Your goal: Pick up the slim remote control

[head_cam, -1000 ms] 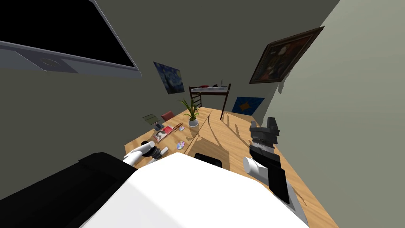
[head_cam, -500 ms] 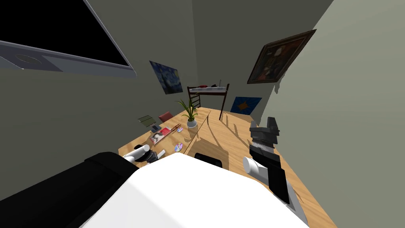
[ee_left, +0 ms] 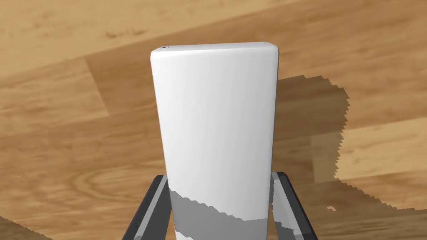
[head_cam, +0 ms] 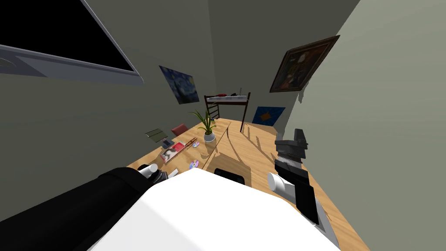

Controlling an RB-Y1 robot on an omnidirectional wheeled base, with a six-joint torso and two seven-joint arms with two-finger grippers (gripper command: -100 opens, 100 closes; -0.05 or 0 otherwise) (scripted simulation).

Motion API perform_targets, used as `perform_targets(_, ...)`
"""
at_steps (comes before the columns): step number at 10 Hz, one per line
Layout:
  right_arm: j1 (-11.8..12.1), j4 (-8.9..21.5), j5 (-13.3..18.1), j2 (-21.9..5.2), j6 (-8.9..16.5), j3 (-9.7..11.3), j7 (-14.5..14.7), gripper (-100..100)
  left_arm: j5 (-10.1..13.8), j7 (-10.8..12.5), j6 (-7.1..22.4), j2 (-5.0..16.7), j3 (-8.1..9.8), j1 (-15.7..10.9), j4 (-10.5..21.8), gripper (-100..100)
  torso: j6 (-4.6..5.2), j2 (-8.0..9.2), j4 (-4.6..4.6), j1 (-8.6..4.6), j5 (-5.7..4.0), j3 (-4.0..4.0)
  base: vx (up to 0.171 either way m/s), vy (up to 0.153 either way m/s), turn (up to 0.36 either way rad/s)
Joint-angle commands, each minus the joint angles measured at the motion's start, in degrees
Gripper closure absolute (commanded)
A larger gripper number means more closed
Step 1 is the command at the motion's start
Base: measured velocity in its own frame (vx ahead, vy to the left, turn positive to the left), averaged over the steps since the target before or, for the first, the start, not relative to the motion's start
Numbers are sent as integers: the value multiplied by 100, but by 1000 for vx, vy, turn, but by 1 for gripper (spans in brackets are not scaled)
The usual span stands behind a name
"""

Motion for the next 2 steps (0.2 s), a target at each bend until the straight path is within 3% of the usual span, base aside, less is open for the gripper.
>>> perform_targets(1, 0, 0, 0, 0, 0, 0, 0, 0, 0, 0, 0, 0, 0, 0, 0, 100, 0, 0, 0, 0, 0, 0, 0, 0, 0)
perform_targets(2, 0, 0, 0, 0, 0, 0, 0, 0, 12, 3, 4, 1, -1, 5, -5, 0, 0, 5, 1, 1, 0, 3, 0, 0, 0)
